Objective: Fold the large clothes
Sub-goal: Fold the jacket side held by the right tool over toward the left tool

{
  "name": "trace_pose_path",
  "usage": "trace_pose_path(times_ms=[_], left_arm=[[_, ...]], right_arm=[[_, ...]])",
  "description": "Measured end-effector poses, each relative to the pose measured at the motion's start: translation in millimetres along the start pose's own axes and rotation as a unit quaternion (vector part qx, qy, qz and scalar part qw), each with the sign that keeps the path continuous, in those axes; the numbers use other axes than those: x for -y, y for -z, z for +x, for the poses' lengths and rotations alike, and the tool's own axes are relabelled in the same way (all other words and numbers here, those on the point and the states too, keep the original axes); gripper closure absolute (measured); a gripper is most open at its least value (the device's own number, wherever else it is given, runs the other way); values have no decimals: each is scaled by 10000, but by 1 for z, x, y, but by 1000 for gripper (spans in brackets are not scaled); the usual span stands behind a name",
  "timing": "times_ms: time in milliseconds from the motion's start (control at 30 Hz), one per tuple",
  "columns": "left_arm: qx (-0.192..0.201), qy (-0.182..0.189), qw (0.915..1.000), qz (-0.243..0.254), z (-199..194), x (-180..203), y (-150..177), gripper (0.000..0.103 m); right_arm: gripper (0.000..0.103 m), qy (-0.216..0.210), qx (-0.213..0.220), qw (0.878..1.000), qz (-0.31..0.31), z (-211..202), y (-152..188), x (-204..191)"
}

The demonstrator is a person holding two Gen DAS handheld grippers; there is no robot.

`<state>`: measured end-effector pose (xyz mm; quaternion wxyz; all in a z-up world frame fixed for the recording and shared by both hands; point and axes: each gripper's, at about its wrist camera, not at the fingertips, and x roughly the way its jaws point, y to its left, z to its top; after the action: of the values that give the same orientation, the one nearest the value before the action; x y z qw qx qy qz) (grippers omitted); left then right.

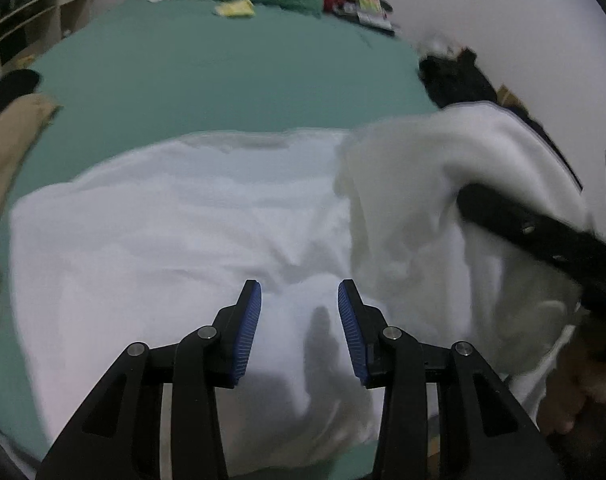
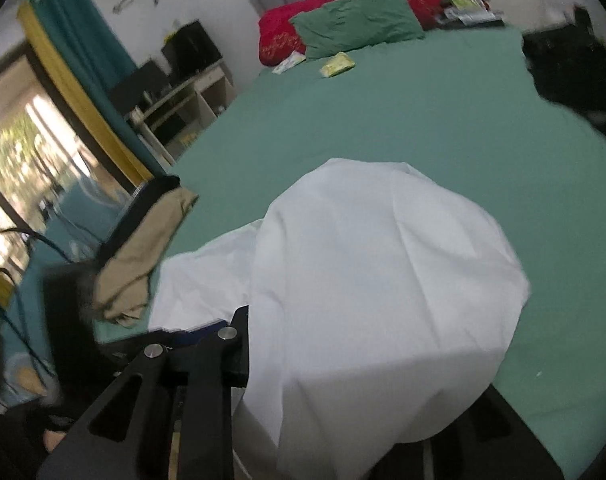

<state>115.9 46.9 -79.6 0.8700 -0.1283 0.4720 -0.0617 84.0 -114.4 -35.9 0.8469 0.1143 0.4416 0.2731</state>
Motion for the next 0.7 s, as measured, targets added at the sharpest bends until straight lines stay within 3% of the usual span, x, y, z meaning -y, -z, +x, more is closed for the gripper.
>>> trace_pose_path(times_ms=[267,467,533,600,700], left_arm=[[375,-280,9982,-380,-62,-93,8,61],[522,-344,9945,-840,-82,-145,16,61],[563,-352,9933,-947,-88,-157,16,61],[615,-380,9921,-1029,-94,-169,15,61],[686,-423,9900,-1155,-101,-180,11,61]], right_arm=[[75,343,-357,9941,-960,37,-9,-82],[72,384,-1068,9825,-1475,87,14,-134],[64,354,-1456,9739,-1705,105,25,-149],[42,72,-1728,9650,-1971,115,39,-166],[17,-676,-1937,9526,-2246,119,56,-187]])
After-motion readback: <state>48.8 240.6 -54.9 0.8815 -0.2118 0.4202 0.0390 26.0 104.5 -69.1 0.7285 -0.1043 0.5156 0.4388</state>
